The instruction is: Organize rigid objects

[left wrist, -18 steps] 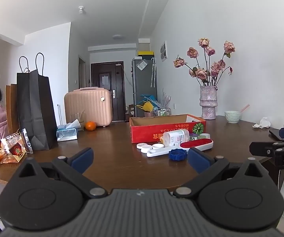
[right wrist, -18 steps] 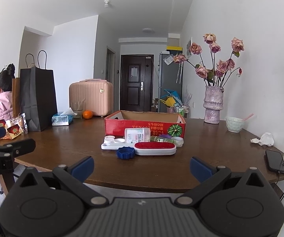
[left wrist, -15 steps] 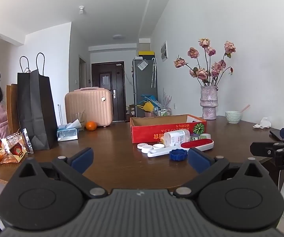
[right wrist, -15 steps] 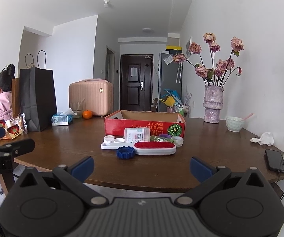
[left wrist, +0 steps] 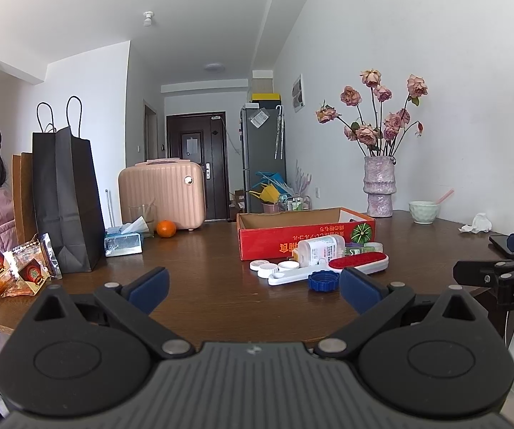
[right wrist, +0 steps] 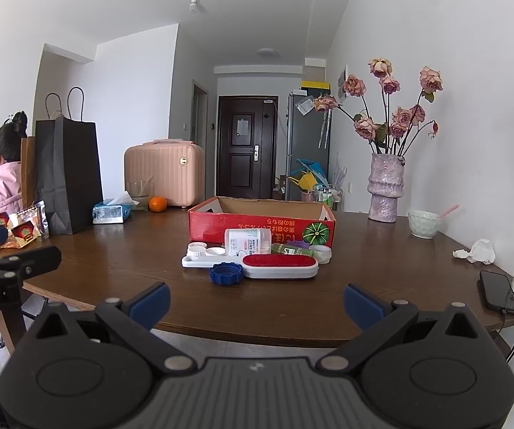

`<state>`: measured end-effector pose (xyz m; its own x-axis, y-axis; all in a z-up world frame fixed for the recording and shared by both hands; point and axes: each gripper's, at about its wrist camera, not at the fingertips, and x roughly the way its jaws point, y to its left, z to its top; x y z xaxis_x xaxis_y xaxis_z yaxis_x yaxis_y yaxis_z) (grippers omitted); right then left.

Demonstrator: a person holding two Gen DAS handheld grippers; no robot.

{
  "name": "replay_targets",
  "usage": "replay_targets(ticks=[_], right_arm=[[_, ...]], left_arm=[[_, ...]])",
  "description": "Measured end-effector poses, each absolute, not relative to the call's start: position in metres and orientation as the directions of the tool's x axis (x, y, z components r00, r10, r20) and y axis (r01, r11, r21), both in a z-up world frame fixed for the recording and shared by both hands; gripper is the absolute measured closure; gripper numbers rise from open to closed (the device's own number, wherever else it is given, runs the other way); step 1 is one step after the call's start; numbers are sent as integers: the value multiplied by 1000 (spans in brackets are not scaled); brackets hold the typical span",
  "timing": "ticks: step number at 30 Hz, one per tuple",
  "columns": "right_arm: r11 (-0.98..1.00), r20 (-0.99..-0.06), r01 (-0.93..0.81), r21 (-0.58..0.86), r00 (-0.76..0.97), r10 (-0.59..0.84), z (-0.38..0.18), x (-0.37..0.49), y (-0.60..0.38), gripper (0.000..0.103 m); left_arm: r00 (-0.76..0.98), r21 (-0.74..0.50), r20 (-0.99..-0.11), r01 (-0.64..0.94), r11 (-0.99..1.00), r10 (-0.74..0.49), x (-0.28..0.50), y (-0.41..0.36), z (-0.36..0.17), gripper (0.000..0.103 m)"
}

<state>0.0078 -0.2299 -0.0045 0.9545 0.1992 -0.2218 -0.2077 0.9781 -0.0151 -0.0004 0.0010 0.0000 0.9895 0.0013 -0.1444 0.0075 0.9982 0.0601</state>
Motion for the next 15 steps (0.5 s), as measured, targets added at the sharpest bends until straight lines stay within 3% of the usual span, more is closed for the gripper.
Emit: replay_targets(ticks=[15], right_arm=[[979,-220,-203,-9,956,196,-3,7,-232,0]], left_arm=[[990,64,-140,7,998,2,-2,2,6,0]])
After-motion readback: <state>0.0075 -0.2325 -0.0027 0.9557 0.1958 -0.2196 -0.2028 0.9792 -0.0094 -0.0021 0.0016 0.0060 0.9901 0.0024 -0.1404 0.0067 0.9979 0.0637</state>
